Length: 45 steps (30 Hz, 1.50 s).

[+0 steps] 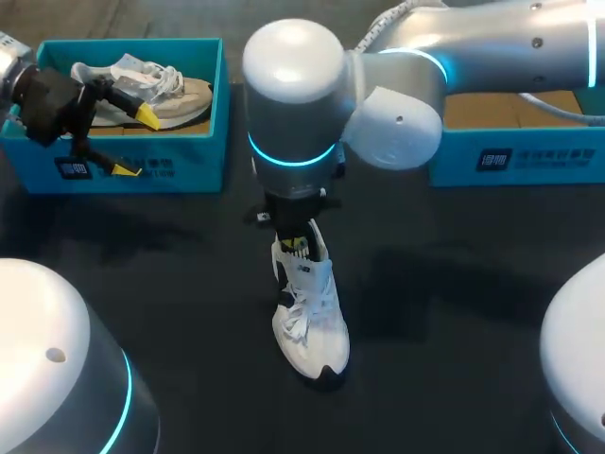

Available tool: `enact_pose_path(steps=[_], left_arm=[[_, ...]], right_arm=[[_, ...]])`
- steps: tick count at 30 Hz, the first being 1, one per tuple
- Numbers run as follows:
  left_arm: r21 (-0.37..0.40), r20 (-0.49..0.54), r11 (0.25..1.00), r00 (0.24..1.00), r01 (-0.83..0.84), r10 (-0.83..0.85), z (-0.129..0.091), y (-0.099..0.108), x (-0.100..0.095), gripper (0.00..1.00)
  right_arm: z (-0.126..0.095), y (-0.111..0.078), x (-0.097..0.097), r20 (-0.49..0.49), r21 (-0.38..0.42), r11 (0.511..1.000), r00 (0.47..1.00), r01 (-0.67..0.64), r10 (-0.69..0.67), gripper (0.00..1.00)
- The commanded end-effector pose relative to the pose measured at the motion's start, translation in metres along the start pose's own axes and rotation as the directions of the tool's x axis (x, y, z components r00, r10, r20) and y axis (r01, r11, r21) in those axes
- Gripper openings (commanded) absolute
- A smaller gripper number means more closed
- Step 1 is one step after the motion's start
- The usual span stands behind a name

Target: Take the shoe out of the shoebox, open the shoe tongue, remove and reinsert the insole, then place the shoe into the shoebox

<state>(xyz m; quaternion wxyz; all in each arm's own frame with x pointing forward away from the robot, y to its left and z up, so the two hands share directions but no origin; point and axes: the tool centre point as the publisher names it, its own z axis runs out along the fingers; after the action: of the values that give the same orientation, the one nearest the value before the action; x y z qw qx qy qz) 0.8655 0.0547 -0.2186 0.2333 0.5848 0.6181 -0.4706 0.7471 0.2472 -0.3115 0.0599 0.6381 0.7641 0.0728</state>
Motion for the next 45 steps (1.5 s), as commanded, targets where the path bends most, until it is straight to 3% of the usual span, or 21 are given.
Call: enact_pose_path(steps=[1,5,11,24,40,45], left_arm=[[0.002,-0.003,1.000,1.000,0.000,0.000,-0.001,0.001,0.000,1.00],[0.002,-0.003,1.000,1.000,0.000,0.000,-0.001,0.001,0.000,1.00],[0.002,-0.003,1.000,1.000,0.000,0.000,-0.001,0.001,0.000,1.00],[0.002,-0.003,1.000,1.000,0.000,0.000,-0.001,0.001,0.000,1.00],[0.002,-0.003,1.000,1.000,0.000,0.000,-0.001,0.001,0.000,1.00],[0.002,-0.003,1.000,1.000,0.000,0.000,-0.001,0.001,0.000,1.00]], right_arm=[[0.001,-0.001,0.002,0.006,-0.003,1.000,1.000,-0.002,0.002,0.00],[0.001,-0.001,0.002,0.006,-0.003,1.000,1.000,-0.002,0.002,0.00],[0.013,-0.001,-0.017,0.014,-0.047,0.997,0.998,-0.062,0.063,0.00],[0.053,-0.017,-0.032,-0.019,0.063,0.997,0.999,-0.047,0.048,0.00],[0.088,-0.014,-0.020,-0.030,0.123,0.992,0.999,-0.009,0.013,0.00],[0.075,-0.009,-0.020,0.006,0.086,0.996,1.000,-0.018,0.018,0.00]])
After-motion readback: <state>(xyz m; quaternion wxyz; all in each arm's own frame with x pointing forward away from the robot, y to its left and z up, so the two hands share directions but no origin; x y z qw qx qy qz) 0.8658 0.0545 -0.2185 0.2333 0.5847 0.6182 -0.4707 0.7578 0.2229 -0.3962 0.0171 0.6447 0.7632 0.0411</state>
